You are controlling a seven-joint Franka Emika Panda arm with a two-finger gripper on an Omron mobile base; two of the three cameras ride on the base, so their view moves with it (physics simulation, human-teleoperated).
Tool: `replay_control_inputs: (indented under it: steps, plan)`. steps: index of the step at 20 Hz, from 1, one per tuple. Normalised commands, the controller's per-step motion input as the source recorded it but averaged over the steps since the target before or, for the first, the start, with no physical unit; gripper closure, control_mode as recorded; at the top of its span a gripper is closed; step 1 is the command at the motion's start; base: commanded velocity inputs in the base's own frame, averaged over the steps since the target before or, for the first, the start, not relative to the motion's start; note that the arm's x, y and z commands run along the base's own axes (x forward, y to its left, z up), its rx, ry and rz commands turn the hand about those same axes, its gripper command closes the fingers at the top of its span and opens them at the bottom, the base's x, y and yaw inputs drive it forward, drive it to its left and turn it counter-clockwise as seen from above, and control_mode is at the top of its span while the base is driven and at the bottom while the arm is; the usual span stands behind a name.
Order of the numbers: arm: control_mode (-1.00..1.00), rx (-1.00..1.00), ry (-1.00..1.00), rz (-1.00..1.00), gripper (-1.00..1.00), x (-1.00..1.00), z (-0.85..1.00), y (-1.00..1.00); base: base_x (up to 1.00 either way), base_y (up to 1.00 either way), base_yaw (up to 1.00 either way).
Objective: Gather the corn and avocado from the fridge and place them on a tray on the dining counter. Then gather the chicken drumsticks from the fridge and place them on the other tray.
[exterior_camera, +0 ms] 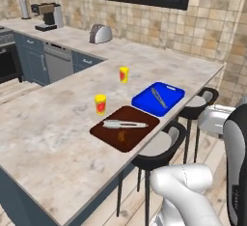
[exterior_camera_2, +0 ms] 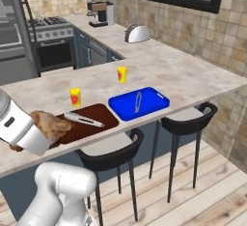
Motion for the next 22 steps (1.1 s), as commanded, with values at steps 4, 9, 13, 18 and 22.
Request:
replay_control_inputs:
  steps: [4, 9, 13, 18, 22]
  plan:
    - [-1.0, 0.03, 0.01, 0.23, 1.0, 0.73, -0.08, 0.17, 0.0, 0.0, 0.0]
    - [-1.0, 0.05, 0.01, 0.25, 1.0, 0.95, -0.12, 0.03, 0.0, 0.0, 0.0]
    - [-1.0, 0.0, 0.05, 0.16, 1.0, 0.93, -0.32, 0.31, 0.0, 0.0, 0.0]
    - [-1.0, 0.0, 0.06, 0.08, 1.0, 0.78, -0.55, 0.38, 0.0, 0.0, 0.0]
    - [-1.0, 0.0, 0.01, 0.06, 1.0, 0.64, -0.57, 0.22, 0.0, 0.0, 0.0]
